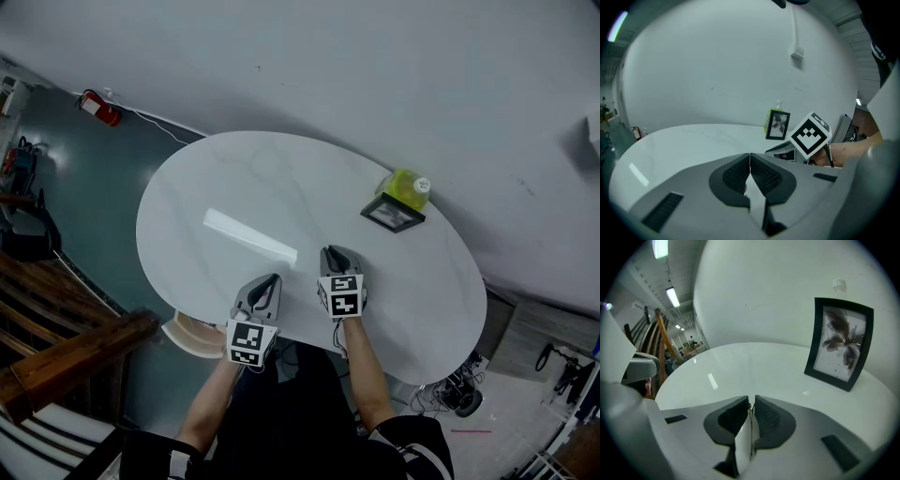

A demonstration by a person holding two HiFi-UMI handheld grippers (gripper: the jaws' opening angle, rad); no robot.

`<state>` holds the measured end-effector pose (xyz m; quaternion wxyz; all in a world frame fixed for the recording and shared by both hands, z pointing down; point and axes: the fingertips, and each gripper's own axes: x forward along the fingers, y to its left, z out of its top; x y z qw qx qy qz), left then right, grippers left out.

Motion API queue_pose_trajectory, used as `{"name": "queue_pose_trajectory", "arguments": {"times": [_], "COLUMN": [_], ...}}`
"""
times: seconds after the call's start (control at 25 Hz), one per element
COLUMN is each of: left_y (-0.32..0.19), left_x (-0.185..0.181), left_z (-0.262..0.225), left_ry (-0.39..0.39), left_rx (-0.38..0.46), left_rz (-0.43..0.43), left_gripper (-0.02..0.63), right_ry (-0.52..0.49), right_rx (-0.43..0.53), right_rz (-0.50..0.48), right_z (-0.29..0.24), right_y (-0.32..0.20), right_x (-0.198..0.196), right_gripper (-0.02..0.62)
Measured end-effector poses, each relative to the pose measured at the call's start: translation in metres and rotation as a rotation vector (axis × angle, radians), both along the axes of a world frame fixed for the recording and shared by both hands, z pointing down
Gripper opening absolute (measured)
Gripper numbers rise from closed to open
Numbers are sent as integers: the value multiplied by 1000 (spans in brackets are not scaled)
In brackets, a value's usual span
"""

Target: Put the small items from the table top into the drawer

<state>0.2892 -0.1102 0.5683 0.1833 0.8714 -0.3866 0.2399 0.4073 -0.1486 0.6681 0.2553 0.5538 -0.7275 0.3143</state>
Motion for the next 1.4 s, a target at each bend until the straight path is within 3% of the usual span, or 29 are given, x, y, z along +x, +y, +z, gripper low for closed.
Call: {"name": "queue_pose_trajectory", "arguments": {"times": [0.32, 0.56, 0.92, 1.4], "left_y": [2, 11, 39, 91], "left_x": [-24, -61, -141, -283], "left_z": [-24, -48, -80, -96], "left_ry": [11, 17, 17, -1], "left_rx": [47, 90, 152, 184], "left_rz": [-52, -121, -259, -511], "left_gripper": [20, 20, 20, 20], "right_ry": [-7, -33, -81, -144], "right_rx": [89, 174, 252, 266], "right_rz": [-27, -86, -242, -520], "right_z": [-48, -98, -150, -171], "right_y": [2, 8, 30, 74], "right_x": [-14, -53, -151, -316], "right_gripper": [63, 63, 63, 61]}}
